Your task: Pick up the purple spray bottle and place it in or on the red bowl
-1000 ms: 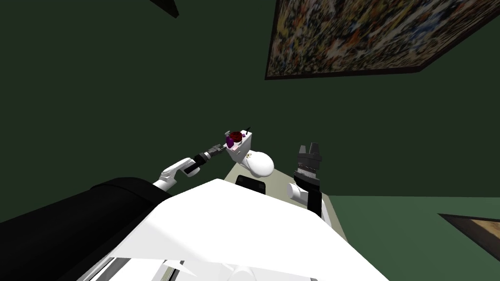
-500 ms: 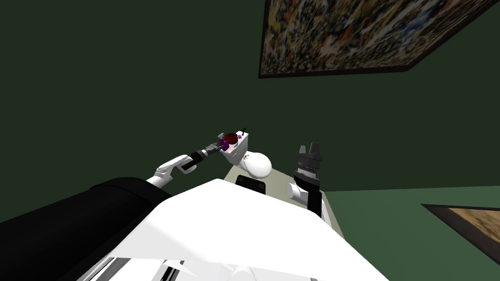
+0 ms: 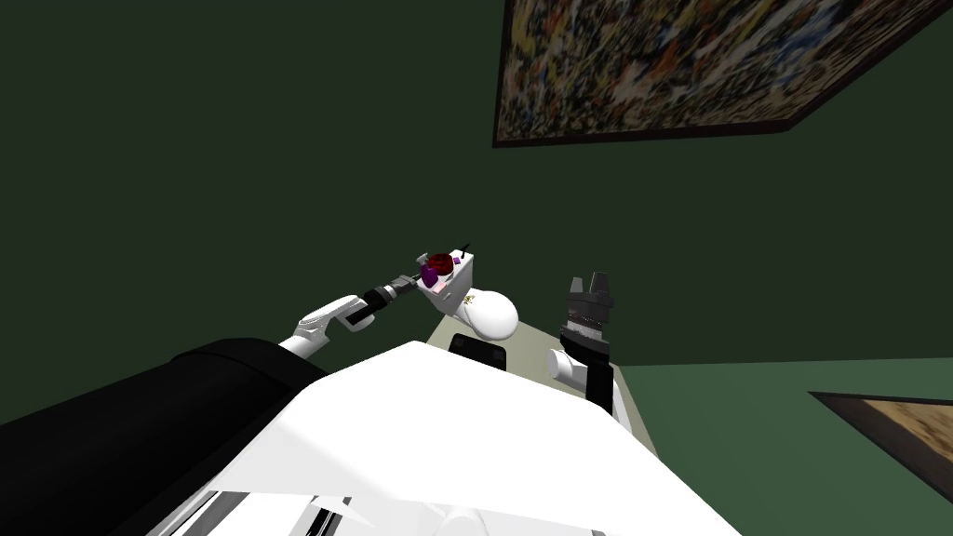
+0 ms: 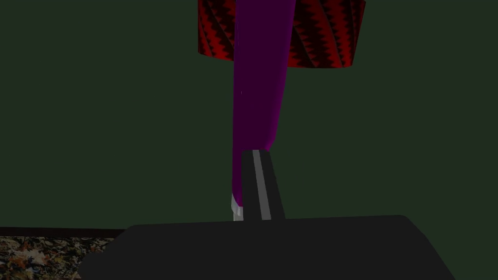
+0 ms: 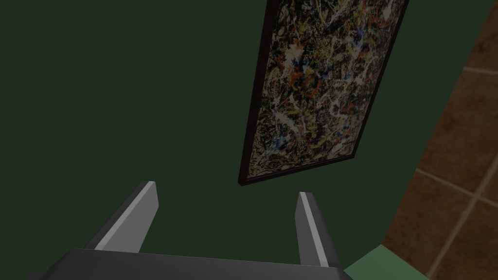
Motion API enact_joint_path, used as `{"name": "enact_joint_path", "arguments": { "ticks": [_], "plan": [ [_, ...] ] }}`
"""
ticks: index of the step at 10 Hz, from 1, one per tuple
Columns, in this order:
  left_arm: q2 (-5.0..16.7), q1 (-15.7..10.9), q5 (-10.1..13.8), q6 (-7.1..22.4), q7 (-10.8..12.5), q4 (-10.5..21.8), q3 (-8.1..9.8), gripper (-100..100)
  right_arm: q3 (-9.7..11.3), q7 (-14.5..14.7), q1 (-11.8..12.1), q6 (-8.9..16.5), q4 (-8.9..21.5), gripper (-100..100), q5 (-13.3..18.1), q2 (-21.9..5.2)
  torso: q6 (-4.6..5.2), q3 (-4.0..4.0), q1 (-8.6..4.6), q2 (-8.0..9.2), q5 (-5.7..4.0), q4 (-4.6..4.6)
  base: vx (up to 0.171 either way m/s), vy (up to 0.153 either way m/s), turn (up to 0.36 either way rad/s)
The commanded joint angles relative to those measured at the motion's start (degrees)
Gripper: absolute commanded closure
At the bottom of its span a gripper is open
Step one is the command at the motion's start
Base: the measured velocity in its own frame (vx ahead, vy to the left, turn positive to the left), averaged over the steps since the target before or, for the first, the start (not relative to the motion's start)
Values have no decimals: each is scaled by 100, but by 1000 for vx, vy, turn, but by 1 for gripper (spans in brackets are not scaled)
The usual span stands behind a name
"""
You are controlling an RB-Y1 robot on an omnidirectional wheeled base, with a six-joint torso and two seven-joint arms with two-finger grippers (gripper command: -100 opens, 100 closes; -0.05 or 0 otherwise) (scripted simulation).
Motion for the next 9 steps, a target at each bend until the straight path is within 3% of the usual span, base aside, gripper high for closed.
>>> {"name": "enact_joint_path", "arguments": {
  "ticks": [1,2,4,5,6,7,8,9],
  "plan": [
    [0,0,0,0,0,0,0,100,0,0,0,0,0,0,0,0,0,0,0,0,0,0,0,0,0],
    [0,0,0,0,0,0,0,100,0,0,0,0,0,0,0,0,0,-1,1,-2,0,-1,0,0,0],
    [78,17,-75,70,-57,45,10,-100,0,0,0,0,0,0,0,0,0,-2,1,-4,0,-1,45,-22,-28],
    [42,29,-39,29,-26,12,16,-100,0,0,1,0,0,0,0,0,2,-16,-12,-30,-2,-6,57,-26,-8],
    [47,31,-44,38,-34,13,18,0,0,0,1,0,0,0,0,0,0,-16,-9,-26,-2,-7,7,-4,3],
    [46,30,-44,37,-33,13,18,-100,0,0,0,0,0,0,0,0,0,-8,-2,-13,-1,-4,0,0,0],
    [46,30,-44,37,-33,13,18,100,0,0,0,0,0,0,0,0,0,-5,0,-8,0,-2,0,0,0],
    [46,30,-44,37,-33,13,18,100,0,0,0,0,0,0,0,0,0,-4,1,-6,0,-2,0,3,17]
  ]
}}
